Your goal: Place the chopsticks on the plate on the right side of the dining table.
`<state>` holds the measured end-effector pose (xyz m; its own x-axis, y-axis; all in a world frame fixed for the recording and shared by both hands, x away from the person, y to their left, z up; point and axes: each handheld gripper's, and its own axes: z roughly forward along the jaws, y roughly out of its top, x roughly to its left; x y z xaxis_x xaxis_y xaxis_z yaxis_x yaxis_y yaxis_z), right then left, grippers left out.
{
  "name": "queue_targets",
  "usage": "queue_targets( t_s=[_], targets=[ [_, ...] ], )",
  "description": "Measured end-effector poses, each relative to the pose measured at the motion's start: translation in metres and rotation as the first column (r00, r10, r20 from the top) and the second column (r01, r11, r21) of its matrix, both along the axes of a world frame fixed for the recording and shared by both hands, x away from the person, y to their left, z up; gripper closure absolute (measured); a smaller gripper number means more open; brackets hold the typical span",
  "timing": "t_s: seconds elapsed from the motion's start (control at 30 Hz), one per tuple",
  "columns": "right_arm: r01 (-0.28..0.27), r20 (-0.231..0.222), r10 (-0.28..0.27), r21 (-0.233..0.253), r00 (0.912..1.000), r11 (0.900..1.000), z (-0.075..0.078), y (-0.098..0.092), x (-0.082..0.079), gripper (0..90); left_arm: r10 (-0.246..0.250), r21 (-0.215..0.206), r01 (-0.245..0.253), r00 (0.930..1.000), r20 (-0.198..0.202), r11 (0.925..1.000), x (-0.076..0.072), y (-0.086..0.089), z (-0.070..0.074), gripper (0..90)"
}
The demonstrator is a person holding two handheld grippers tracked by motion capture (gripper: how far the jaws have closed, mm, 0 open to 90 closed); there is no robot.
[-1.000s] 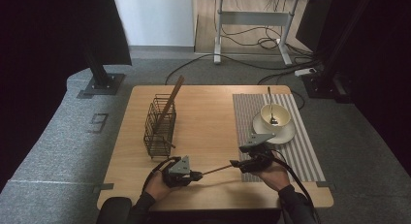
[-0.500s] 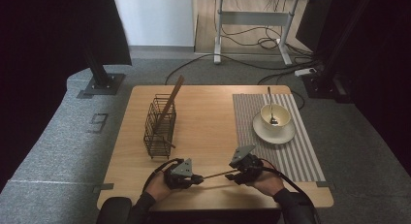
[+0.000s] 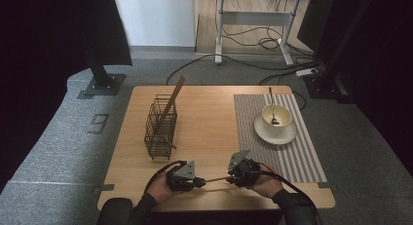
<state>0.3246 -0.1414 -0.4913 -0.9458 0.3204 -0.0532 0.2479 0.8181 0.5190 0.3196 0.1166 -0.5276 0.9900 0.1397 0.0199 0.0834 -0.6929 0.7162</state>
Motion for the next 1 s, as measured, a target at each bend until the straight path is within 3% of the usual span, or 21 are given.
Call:
queue_targets(
  t_s=[0.13,0.3,0.5,0.67,0.83,1.0],
  targets=[
    [-0.022,-0.027,0.023,0.003,0.9994,1.000,0.001,0.000,-0.002,75.2,0.032,-0.002,-0.032,0.9993,0.019,0.9995,0.000,-0.001,-0.002,78.1],
    [-0.061,-0.060,0.062,0.029,0.9963,0.998,0.003,0.000,-0.005,82.6,0.083,-0.008,-0.082,0.9943,0.068,0.9966,0.000,-0.001,-0.002,62.3],
    [-0.066,-0.050,0.067,0.030,0.9965,0.997,0.003,0.002,-0.007,83.7,0.136,-0.021,-0.135,0.9880,0.073,0.9907,0.003,0.000,-0.003,46.5],
    [-0.055,-0.034,0.056,0.029,0.9978,0.998,0.006,-0.001,-0.006,83.7,0.219,-0.059,-0.216,0.9742,0.054,0.9747,0.007,0.003,-0.003,30.6],
    [-0.045,-0.016,0.046,0.029,0.9988,0.999,0.008,-0.004,-0.006,83.7,0.284,-0.068,-0.281,0.9580,0.042,0.9574,0.010,0.005,-0.005,14.5],
    [-0.024,-0.006,0.024,0.032,0.9997,0.999,0.009,-0.008,-0.004,83.7,0.337,-0.083,-0.334,0.9411,0.030,0.9391,0.014,0.008,-0.007,5.0]
  ],
)
